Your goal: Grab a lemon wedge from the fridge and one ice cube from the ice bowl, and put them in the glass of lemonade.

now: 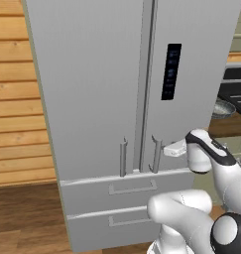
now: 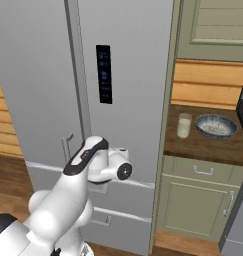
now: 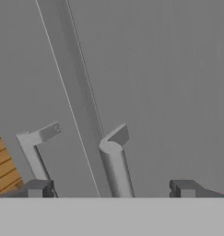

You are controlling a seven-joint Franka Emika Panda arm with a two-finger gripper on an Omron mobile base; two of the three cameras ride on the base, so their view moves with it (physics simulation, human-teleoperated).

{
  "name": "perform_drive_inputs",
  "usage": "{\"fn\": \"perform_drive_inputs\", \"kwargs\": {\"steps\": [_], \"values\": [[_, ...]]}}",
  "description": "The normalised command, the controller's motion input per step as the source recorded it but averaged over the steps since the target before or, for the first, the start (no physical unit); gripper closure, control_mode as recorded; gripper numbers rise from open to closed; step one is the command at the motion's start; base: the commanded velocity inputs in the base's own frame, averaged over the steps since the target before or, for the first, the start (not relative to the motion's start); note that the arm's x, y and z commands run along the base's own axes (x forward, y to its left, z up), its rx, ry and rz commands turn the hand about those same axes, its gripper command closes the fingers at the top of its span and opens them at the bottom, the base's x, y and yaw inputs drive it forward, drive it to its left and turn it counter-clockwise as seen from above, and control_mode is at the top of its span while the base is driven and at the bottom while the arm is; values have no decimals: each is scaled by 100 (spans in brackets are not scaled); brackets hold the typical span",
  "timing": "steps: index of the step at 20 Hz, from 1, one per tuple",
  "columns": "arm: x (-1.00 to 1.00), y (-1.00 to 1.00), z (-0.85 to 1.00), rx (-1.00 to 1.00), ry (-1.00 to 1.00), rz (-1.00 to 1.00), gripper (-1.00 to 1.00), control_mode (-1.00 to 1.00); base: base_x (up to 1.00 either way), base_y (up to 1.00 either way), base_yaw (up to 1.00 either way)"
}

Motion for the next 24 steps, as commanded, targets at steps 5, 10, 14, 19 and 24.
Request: {"fn": "perform_drive_inputs", "kwargs": {"steps": [5, 10, 14, 19, 24], "values": [[10, 36, -29, 0, 0, 0, -100, -100, 0, 0, 0], [32, 25, -42, 0, 0, -2, -100, -100, 0, 0, 0], [39, 1, -32, 0, 0, -5, -100, -100, 0, 0, 0], [28, 0, -25, 0, 0, -9, -100, -100, 0, 0, 0], [25, 0, -3, 0, 7, -5, -100, -100, 0, 0, 0]]}}
